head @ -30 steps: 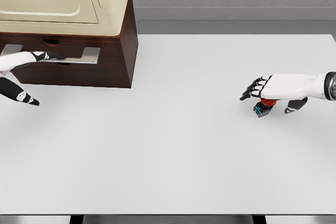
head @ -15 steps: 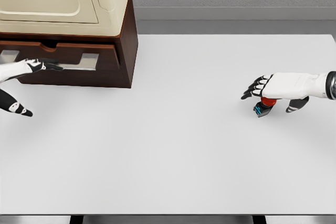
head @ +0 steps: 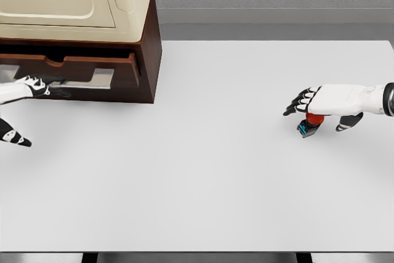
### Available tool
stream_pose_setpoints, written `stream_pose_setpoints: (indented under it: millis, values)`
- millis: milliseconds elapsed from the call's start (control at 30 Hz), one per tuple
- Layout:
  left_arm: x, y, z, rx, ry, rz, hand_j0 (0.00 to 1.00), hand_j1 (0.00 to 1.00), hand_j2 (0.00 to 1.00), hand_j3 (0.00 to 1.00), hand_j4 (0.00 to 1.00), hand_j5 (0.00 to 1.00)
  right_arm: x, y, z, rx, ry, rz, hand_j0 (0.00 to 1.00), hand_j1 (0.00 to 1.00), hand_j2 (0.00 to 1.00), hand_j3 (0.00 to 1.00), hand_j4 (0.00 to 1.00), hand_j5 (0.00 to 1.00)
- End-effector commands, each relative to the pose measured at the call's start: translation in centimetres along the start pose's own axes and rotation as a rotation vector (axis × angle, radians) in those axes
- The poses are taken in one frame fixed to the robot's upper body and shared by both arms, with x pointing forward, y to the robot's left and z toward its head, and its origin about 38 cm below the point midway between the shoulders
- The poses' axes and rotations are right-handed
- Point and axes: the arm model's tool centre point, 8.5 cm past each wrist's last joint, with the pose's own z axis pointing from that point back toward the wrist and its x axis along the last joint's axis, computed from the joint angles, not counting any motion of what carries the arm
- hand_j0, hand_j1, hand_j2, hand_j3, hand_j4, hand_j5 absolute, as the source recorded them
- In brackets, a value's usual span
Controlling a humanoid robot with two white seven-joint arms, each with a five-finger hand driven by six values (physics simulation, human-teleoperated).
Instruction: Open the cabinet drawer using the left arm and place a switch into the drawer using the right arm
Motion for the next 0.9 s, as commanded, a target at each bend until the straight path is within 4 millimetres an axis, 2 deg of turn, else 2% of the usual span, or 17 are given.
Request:
stream_pose_setpoints:
  millis: [0,333,567,867]
  values:
    - [-0.5,-0.3,0.5,-0.029,0.022,-0.04,1.0,1.0,1.0,1.0,1.0,1.0,0.0,0.0,0.0,-0.002,0.001,-0.005,1.0,1.0,1.0,1.0,1.0,1.0]
    - [-0.6,-0.7,1.6,-0.055,0.018,-0.056,1.0,1.0,1.0,1.0,1.0,1.0,0.0,0.0,0.1,-0.003,0.001,-0.004,1.0,1.0,1.0,1.0,1.0,1.0]
    - [-0.3,-1.2,2.3,-0.137,-0.006,-0.083,1.0,1.0,1.0,1.0,1.0,1.0,0.0,-0.1,0.1,-0.005,0.001,-0.003,1.0,1.0,1.0,1.0,1.0,1.0]
    - [-0.4,-1.8,4.3,-0.202,-0.012,-0.115,1.0,1.0,1.0,1.0,1.0,1.0,-0.1,0.0,0.1,0.005,0.01,0.008,0.99,0.99,0.99,0.99,0.99,0.99]
